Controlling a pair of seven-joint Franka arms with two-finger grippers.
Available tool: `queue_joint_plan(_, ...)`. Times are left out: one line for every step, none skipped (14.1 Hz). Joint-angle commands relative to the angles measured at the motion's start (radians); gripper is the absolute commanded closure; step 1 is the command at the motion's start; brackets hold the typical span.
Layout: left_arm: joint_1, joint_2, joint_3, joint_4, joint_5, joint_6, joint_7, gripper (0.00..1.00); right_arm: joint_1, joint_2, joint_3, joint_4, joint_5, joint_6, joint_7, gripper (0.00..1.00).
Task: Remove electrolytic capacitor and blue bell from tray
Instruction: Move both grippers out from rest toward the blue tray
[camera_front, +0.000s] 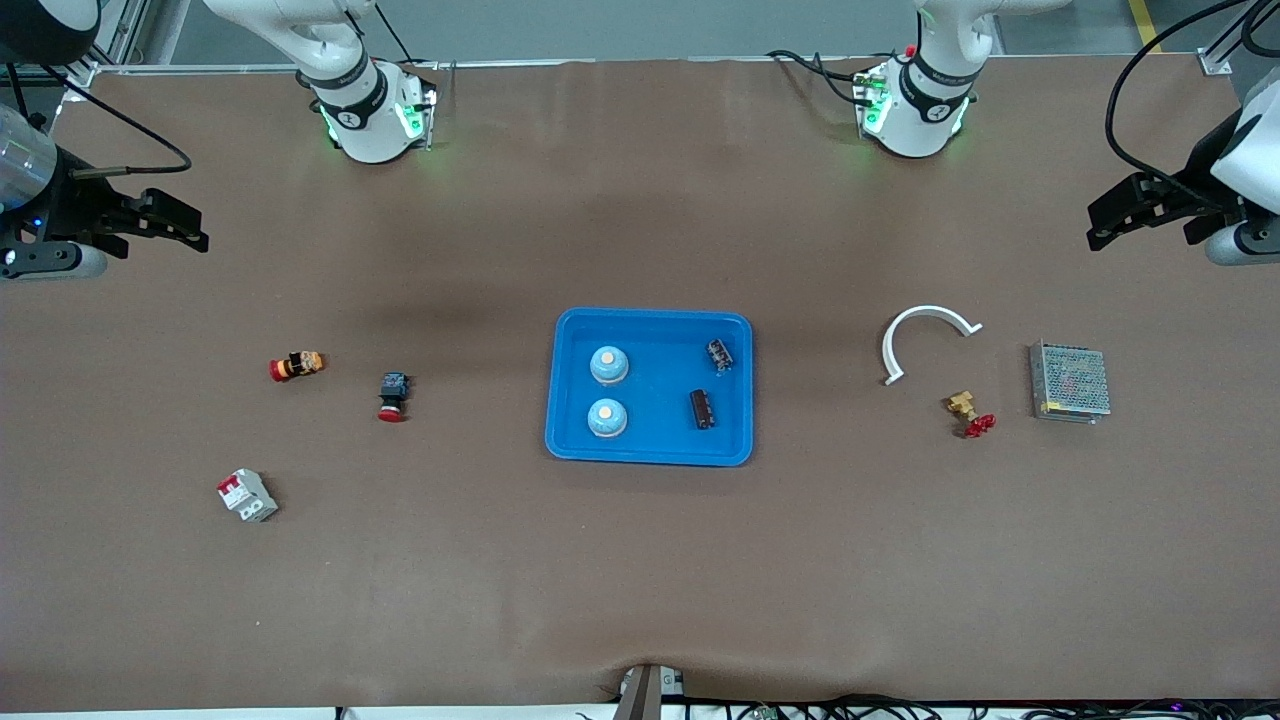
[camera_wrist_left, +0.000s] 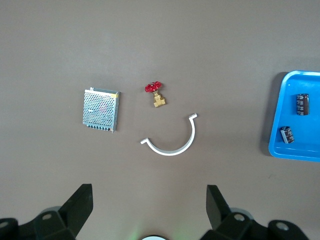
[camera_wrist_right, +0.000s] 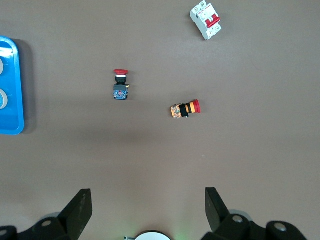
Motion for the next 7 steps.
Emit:
queue_joint_plan(0.002,0.0,-0.001,0.003,-0.01,0.0,-0.006,0.0,-0.018,-0.024,0.016,-0.022,-0.011,0.01,-0.011,0.0)
queue_joint_plan(0.001,0.001,-0.001,0.012,-0.007,0.0,-0.006,0.0,-0.018,-0.024,0.016,-0.022,-0.011,0.01,-0.011,0.0)
queue_joint_plan(-0.001,0.001,-0.001,0.012,-0.007,0.0,-0.006,0.0,-0.018,-0.024,0.016,-0.022,-0.011,0.01,-0.011,0.0)
queue_joint_plan(-0.001,0.007,-0.001,0.014,-0.008,0.0,-0.007,0.0,-0.018,-0.024,0.016,-0.022,-0.011,0.01,-0.011,0.0)
queue_joint_plan(-0.001,0.012,-0.003,0.014,-0.008,0.0,-0.009,0.0,-0.018,-0.024,0.016,-0.022,-0.011,0.01,-0.011,0.0)
queue_joint_plan(-0.005,0.015,-0.003,0.012,-0.008,0.0,-0.012,0.0,-0.018,-0.024,0.016,-0.022,-0.01,0.012,-0.009,0.0)
queue_joint_plan(-0.008,0.024,-0.009,0.011,-0.008,0.0,-0.017,0.0,-0.018,-0.024,0.016,-0.02,-0.01,0.012,-0.009,0.0)
